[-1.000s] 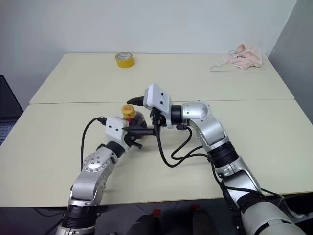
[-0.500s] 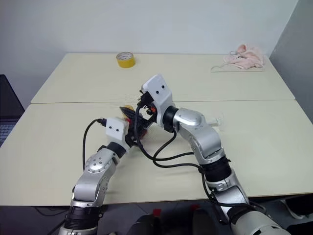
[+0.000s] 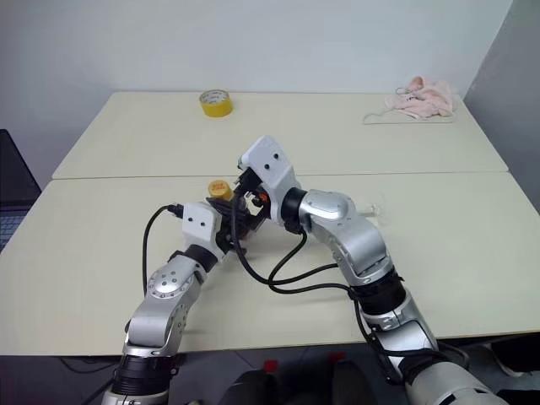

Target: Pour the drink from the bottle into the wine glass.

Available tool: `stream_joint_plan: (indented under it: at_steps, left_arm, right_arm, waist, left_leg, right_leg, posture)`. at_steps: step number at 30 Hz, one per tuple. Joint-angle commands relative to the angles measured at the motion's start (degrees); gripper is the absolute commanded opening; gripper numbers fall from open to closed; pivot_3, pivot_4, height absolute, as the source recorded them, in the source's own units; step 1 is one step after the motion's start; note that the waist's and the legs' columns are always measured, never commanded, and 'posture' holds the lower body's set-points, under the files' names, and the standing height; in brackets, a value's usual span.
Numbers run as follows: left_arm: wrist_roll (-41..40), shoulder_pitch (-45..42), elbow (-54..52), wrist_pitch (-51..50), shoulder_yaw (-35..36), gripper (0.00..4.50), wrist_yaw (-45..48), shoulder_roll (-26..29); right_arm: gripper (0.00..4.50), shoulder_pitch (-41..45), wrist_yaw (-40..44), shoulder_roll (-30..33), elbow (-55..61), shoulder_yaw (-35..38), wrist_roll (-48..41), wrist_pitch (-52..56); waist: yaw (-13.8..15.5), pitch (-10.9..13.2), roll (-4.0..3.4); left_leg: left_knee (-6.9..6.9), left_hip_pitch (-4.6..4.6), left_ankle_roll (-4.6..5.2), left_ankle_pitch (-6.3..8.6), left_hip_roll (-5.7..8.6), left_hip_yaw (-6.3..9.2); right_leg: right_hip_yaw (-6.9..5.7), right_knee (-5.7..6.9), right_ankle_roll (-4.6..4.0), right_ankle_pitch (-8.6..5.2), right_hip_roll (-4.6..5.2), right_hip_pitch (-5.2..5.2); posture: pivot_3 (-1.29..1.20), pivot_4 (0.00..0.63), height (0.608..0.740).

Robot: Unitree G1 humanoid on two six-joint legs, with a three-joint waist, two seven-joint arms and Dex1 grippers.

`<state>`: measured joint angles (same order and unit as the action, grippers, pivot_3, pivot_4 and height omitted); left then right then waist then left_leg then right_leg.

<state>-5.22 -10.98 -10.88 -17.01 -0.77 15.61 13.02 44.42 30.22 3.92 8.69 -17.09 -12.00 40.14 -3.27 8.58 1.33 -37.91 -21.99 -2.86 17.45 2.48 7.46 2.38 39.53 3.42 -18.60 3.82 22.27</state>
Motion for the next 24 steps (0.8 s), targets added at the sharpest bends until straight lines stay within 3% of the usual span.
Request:
stream_joint_plan:
  at_steps: [1,11,21,24]
  left_arm:
    - [0.1,-1.1,-2.5,1.5,0.1,0.87,-0.3,-0.2]
    - [0.1,-1.0,-2.5,1.5,0.1,0.87,-0.2,-0.2]
    - [0.3,-1.0,-2.8,1.4,0.1,0.87,-0.5,-0.4]
    - [0.3,-1.0,-2.9,1.3,0.2,0.87,-0.6,-0.3]
  right_arm:
    - [4.50,1.7,-0.7,-0.9,0.6,-0.1,0.6,-1.8]
    - [4.50,1.5,-0.8,-1.8,0.5,0.1,0.2,-1.5]
    - [1.21,1.1,0.6,-0.5,1.2,-0.8,0.2,-2.2]
    - [1.20,1.1,1.4,0.1,1.4,-1.2,0.3,-2.7]
  waist:
    - [0.0,0.0,0.00]
    - [0.0,0.0,0.00]
    - [0.0,0.0,0.00]
    - [0.0,0.0,0.00]
  left_leg:
    - [0.00,0.00,0.00,0.00,0.00,0.00]
    - [0.00,0.00,0.00,0.00,0.00,0.00]
    - [0.00,0.00,0.00,0.00,0.00,0.00]
    - [0.00,0.00,0.00,0.00,0.01,0.00]
  right_leg:
    - [0.00,0.00,0.00,0.00,0.00,0.00]
    - [0.00,0.00,0.00,0.00,0.00,0.00]
    - [0.00,0.00,0.00,0.00,0.00,0.00]
    - [0.00,-0.01,0.00,0.00,0.00,-0.01]
  posture:
    - [0.00,0.150,0.740]
    - [0.00,0.150,0.740]
    - [0.00,0.150,0.740]
    - [0.00,0.150,0.740]
